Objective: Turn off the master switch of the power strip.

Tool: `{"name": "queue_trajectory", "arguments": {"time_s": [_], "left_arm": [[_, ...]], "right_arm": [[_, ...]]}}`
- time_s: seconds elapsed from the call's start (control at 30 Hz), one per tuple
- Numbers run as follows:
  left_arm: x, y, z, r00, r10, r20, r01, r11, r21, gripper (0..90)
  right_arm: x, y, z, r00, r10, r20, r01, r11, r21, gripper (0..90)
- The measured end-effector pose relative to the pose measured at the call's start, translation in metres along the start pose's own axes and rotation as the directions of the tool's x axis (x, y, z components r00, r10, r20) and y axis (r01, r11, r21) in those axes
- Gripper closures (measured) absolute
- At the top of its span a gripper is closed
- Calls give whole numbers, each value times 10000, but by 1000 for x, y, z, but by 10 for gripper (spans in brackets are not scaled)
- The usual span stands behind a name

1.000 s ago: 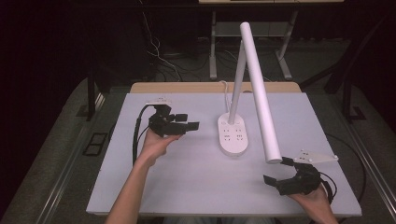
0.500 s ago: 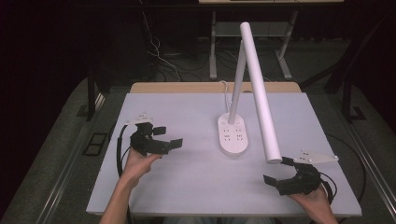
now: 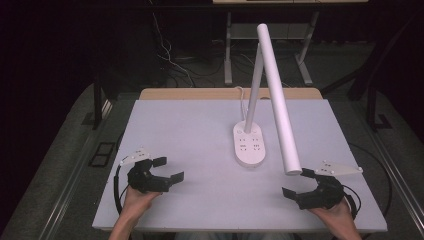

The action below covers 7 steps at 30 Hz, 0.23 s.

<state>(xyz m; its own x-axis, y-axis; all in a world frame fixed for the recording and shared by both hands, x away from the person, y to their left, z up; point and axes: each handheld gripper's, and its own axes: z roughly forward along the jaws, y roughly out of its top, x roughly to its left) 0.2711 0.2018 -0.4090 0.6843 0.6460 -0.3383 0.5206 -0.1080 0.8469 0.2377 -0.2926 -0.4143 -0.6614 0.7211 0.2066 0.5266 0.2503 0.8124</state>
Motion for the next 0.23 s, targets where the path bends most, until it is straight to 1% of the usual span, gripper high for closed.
{"name": "queue_trajectory", "arguments": {"time_s": [0.1,0.17,0.23], "left_arm": [[-4,-7,-6,9997,225,-39,-225,9997,-65,0],[-5,-11,-8,9997,243,-91,-244,9996,-102,0],[-6,-14,-9,9994,314,-127,-314,9995,-34,0]], "right_arm": [[0,0,-1,10000,33,15,-33,10000,-14,1],[0,0,-1,10000,63,14,-63,10000,12,1],[0,0,0,10000,93,1,-93,9999,38,1]]}}
